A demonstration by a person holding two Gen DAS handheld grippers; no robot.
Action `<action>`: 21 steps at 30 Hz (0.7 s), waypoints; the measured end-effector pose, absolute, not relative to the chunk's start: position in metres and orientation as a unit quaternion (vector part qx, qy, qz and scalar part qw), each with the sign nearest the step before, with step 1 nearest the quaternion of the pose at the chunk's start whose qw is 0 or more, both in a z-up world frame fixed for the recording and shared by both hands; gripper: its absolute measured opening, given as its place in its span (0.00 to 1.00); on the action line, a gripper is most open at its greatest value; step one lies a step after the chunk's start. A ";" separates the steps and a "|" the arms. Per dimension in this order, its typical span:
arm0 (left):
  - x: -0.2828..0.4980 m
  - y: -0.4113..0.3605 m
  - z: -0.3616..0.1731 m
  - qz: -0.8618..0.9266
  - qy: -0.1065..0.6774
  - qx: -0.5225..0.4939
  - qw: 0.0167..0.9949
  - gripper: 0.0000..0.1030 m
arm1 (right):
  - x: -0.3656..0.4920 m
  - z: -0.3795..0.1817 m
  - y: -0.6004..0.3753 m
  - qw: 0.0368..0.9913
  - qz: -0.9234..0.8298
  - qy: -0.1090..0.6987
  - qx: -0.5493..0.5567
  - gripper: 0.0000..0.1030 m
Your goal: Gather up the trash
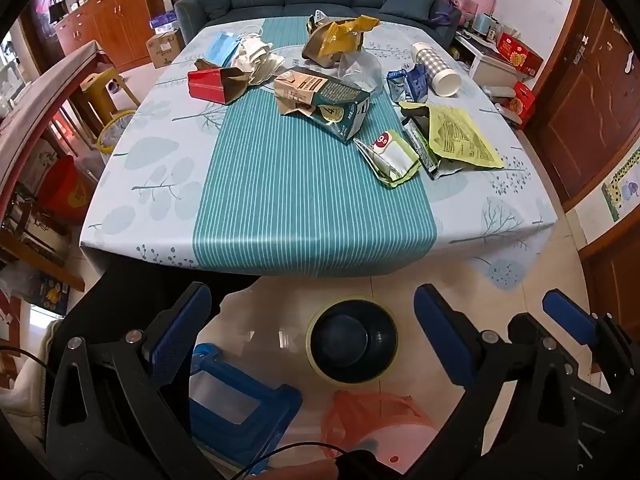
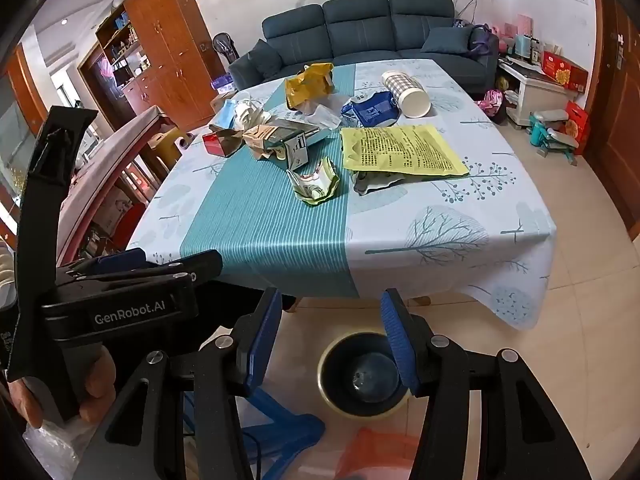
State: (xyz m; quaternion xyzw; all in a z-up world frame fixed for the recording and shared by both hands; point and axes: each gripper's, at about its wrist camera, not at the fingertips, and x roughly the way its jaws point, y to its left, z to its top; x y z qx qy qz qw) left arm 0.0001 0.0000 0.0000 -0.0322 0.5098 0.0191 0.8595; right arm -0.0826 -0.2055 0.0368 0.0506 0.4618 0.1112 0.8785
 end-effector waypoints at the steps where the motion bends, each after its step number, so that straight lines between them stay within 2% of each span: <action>1: 0.000 0.000 0.000 0.019 0.510 -0.032 0.860 0.98 | -0.083 0.037 -0.205 0.878 0.112 0.463 0.051 0.51; 21: -0.023 -0.001 0.016 0.009 0.497 -0.028 0.868 0.97 | -0.084 0.041 -0.202 0.880 0.117 0.458 0.052 0.51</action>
